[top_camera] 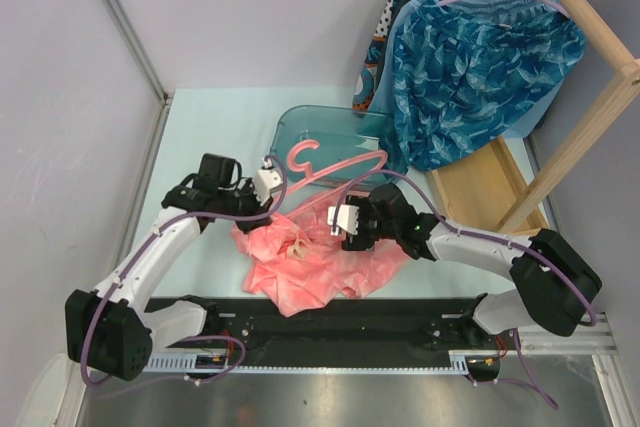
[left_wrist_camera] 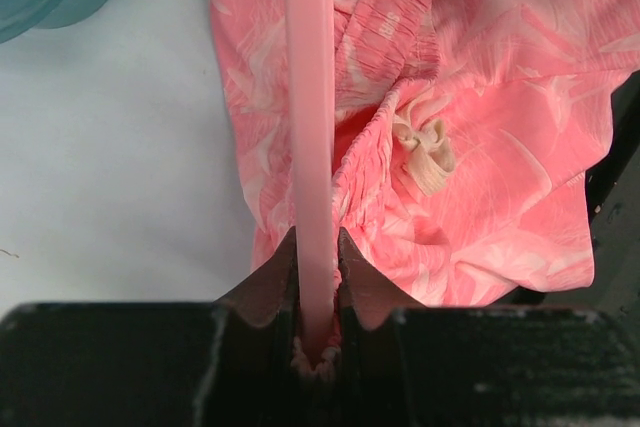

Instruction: Place the shorts on the hanger

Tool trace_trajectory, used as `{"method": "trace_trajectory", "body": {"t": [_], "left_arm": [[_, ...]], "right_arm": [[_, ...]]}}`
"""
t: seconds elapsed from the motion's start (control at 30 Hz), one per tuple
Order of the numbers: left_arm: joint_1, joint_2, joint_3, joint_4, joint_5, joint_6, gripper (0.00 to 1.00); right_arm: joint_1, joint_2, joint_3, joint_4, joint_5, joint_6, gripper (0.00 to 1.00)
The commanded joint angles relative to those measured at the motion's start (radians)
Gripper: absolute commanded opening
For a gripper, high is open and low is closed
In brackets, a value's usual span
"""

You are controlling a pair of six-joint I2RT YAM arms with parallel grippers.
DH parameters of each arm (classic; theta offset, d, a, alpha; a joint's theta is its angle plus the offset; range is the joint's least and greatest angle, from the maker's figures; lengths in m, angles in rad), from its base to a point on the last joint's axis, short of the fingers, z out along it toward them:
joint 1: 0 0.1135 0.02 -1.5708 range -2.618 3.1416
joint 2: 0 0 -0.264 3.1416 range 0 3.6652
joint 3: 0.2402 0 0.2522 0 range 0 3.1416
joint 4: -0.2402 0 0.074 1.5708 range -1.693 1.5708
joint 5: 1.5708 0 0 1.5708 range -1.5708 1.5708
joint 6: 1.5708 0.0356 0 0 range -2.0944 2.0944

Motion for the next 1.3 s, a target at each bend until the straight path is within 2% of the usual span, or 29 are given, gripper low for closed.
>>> {"method": "trace_trajectory", "body": {"t": [0.0, 0.17, 0.4, 0.47, 0.5, 0.6, 0.77, 0.87, 0.97, 1.07, 1.1, 1.2, 1.27], "left_arm": [[0.009, 0.001, 0.061, 0.022, 0.034, -0.023, 0.00], [0.009, -0.007, 0.055, 0.022, 0.036, -0.025, 0.00], [0.011, -0.015, 0.044, 0.017, 0.031, -0.017, 0.00], [0.009, -0.016, 0.040, 0.019, 0.033, -0.016, 0.00], [0.009, -0.021, 0.038, 0.021, 0.033, -0.016, 0.00], [0.009, -0.025, 0.032, 0.019, 0.033, -0.008, 0.00], [0.009, -0.024, 0.034, 0.021, 0.046, 0.000, 0.00], [0.009, -0.010, 0.043, 0.019, 0.052, -0.003, 0.01], [0.009, -0.001, 0.049, 0.016, 0.059, -0.006, 0.00], [0.009, 0.005, 0.052, 0.016, 0.060, -0.008, 0.00], [0.009, 0.007, 0.052, 0.013, 0.060, -0.008, 0.00], [0.009, 0.015, 0.055, 0.013, 0.066, -0.012, 0.00], [0.009, 0.024, 0.055, 0.016, 0.068, -0.017, 0.01]], "right_arm": [[0.023, 0.020, 0.022, -0.022, -0.062, -0.044, 0.79], [0.029, 0.085, 0.010, 0.026, -0.013, -0.138, 0.80], [0.040, 0.155, 0.003, 0.138, 0.058, -0.178, 0.82], [0.041, 0.160, 0.003, 0.169, 0.090, -0.164, 0.76], [0.038, 0.157, 0.005, 0.194, 0.095, -0.153, 0.69], [0.029, 0.119, 0.006, 0.189, 0.105, -0.114, 0.58], [-0.006, 0.089, 0.006, 0.145, 0.114, -0.101, 0.50], [-0.029, 0.115, 0.006, 0.224, 0.177, -0.071, 0.47], [-0.040, 0.128, 0.008, 0.316, 0.211, -0.055, 0.48], [-0.042, 0.114, 0.006, 0.356, 0.211, -0.040, 0.56], [-0.043, 0.108, 0.006, 0.356, 0.204, -0.034, 0.62], [-0.043, 0.098, 0.006, 0.332, 0.170, -0.032, 0.73], [-0.042, 0.108, 0.006, 0.327, 0.157, -0.040, 0.73]]}}
